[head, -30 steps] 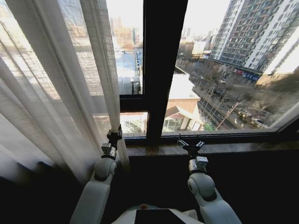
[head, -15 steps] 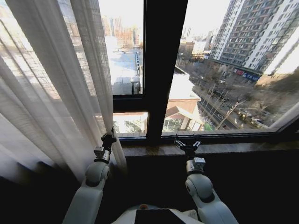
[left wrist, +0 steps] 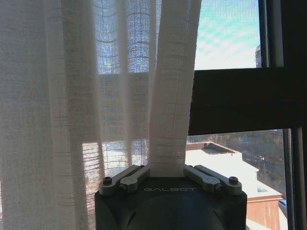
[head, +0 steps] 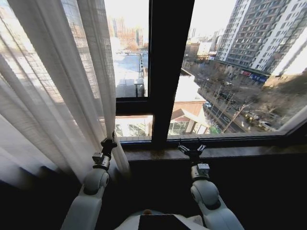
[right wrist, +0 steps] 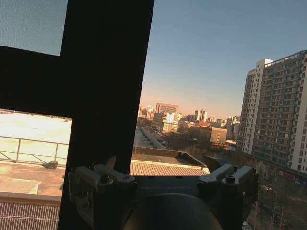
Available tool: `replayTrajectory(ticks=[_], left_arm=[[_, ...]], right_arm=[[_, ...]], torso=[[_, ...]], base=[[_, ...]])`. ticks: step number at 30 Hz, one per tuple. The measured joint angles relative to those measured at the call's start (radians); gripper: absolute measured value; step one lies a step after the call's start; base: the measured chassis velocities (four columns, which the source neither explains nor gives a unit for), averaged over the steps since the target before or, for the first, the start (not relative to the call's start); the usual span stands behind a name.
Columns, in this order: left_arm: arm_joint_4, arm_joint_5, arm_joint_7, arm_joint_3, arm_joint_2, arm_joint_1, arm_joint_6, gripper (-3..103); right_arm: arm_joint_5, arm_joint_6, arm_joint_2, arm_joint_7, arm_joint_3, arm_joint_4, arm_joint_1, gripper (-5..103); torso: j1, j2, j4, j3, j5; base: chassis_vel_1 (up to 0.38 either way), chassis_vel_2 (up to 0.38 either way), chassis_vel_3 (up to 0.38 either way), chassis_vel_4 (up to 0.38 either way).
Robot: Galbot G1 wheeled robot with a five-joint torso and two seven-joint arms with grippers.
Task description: Open the curtains by pulling them apart, changing their state from closed to fully open.
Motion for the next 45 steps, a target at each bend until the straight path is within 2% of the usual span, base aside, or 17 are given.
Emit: replayTrajectory(ticks=[17,19,25,45], left_arm=[[-0.064,0.0,0.01,-0.041,-0.002,0.062,-0.012,0],[-0.074,0.001,0.01,-0.048,-0.001,0.074,-0.014,0],[-0.109,0.002,0.011,-0.063,-0.002,0.114,-0.023,0],[-0.147,0.023,0.013,-0.065,-0.03,0.154,-0.04,0]], right_arm=[[-0.002,0.0,-0.01,-0.003,-0.014,0.022,-0.008,100],[-0.002,0.001,-0.009,-0.004,-0.016,0.029,-0.014,100],[-0.006,0.006,-0.007,-0.004,-0.026,0.039,-0.028,100],[-0.005,0.01,-0.018,-0.004,-0.05,0.014,-0.012,100]], torso=[[0.0,0.0,-0.0004,0.0,0.0007],[0.0,0.0,0.0003,0.0,-0.0005],[0.0,0.0,0.0002,0.0,0.0],[0.0,0.0,0.0,0.0,0.0]], base=[[0.281,0.273,-0.284,-0.291],[0.335,0.325,-0.356,-0.324],[0.363,0.374,-0.367,-0.346],[0.357,0.354,-0.355,-0.353]])
